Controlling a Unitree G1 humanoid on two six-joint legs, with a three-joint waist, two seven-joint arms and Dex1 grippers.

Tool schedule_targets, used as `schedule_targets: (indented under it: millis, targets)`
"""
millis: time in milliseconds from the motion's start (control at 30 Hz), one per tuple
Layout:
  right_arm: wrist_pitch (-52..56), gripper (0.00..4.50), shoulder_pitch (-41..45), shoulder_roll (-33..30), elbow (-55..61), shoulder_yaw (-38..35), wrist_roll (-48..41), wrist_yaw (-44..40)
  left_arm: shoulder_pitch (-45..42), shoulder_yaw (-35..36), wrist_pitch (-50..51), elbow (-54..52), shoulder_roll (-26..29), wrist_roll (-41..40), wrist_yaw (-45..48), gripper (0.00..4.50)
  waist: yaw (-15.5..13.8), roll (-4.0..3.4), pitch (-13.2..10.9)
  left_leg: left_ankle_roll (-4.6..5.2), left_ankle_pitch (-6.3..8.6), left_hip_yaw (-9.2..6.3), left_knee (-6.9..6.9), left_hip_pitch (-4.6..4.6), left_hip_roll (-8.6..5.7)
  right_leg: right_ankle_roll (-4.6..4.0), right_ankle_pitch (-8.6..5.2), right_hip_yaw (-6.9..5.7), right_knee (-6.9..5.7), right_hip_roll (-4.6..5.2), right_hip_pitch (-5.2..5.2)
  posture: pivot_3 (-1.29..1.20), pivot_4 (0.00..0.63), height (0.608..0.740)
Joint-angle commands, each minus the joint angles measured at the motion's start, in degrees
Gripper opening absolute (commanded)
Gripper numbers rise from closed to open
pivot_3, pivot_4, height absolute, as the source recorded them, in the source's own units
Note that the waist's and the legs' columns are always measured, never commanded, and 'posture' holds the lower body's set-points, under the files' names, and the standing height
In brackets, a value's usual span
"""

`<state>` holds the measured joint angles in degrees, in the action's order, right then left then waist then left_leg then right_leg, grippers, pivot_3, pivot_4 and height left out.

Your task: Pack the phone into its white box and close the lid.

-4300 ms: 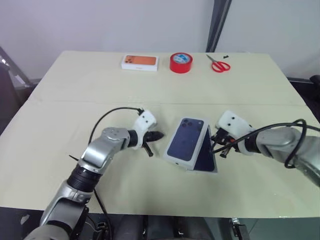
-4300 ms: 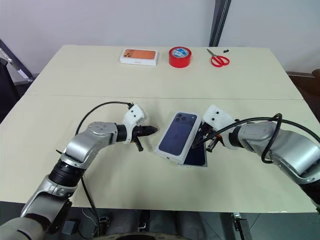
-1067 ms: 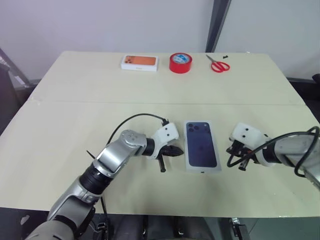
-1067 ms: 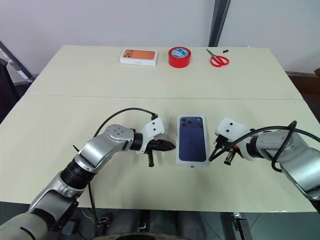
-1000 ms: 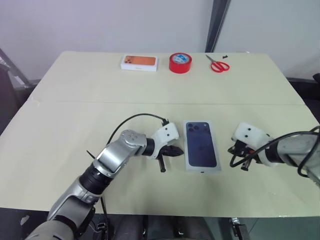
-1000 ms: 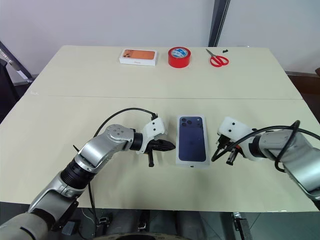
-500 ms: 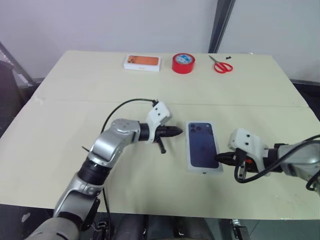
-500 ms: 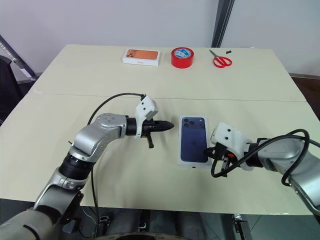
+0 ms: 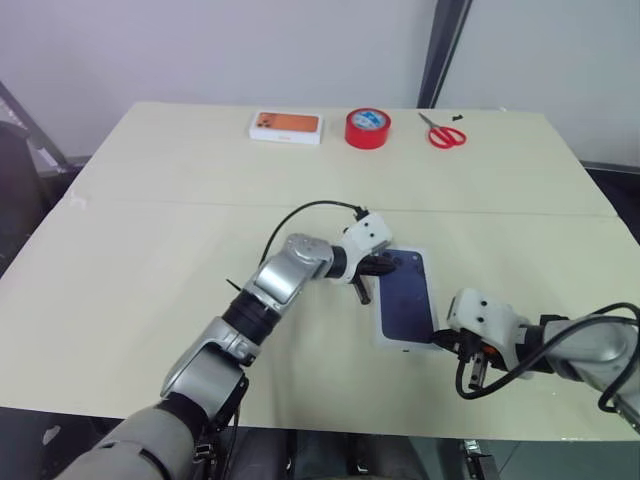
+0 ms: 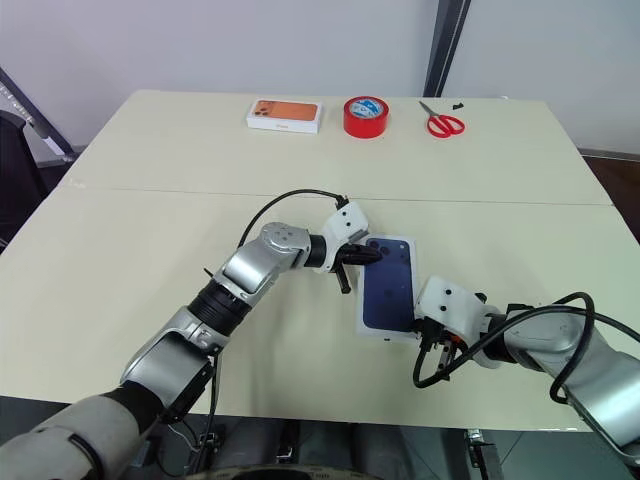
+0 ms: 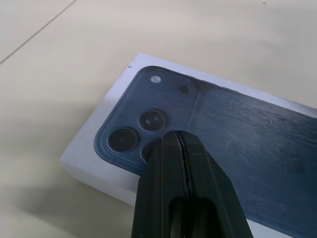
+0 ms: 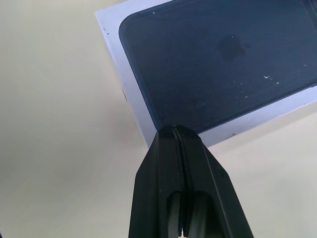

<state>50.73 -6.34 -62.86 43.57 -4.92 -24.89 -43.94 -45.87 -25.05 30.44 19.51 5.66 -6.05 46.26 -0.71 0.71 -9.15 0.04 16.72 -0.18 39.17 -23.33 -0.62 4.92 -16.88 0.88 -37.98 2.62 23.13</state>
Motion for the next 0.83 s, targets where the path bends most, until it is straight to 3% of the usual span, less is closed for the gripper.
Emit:
schedule_targets:
  millis: [33,267,467,633,833]
  targets:
    - [-1.95,0.01,1.33,3.83,-2.59,-4.22,0.28,2.43,2.54,4.75,-0.03,-3.53,1.70,-1.75,-0.81,0.00,0.20,0.01,-0.01,0.00,0.00,0.00,0.00,0.00,0.01,0.00,0.00,0.00,-0.01,0.00,0.00,0.00,0.150,0.729]
    - [-8.67,0.01,8.31,11.24,-19.31,-15.41,-0.26,4.68,13.13,20.84,3.15,-23.62,13.14,-8.47,-3.26,0.00,1.16,-0.03,-0.01,-0.08,-0.05,0.01,-0.03,0.00,0.07,-0.01,0.00,0.03,-0.18,-0.01,0.14,0.00,0.150,0.729]
    - [-12.85,0.01,9.71,13.18,-28.50,-20.45,-3.38,0.22,24.11,34.16,7.60,-32.10,23.36,-13.42,-4.32,0.00,1.20,-0.07,-0.01,-0.08,-0.05,0.03,-0.04,-0.01,0.06,-0.01,0.01,0.03,-0.13,0.04,0.12,0.00,0.150,0.729]
    - [-14.77,0.01,9.39,14.97,-30.23,-23.29,-7.07,-2.83,35.32,41.25,9.86,-40.01,25.93,-18.94,-4.26,0.00,1.25,-0.08,-0.01,-0.08,-0.04,0.02,-0.05,-0.01,0.06,-0.01,0.01,0.03,-0.12,0.09,0.10,0.00,0.150,0.729]
    - [-13.43,0.01,10.78,15.78,-30.46,-23.22,-9.33,-2.55,40.61,45.02,10.47,-42.96,26.58,-21.93,-6.69,0.00,1.21,-0.09,-0.01,-0.10,-0.03,0.02,-0.06,0.00,0.05,-0.02,0.00,0.01,-0.12,0.15,0.10,0.00,0.150,0.729]
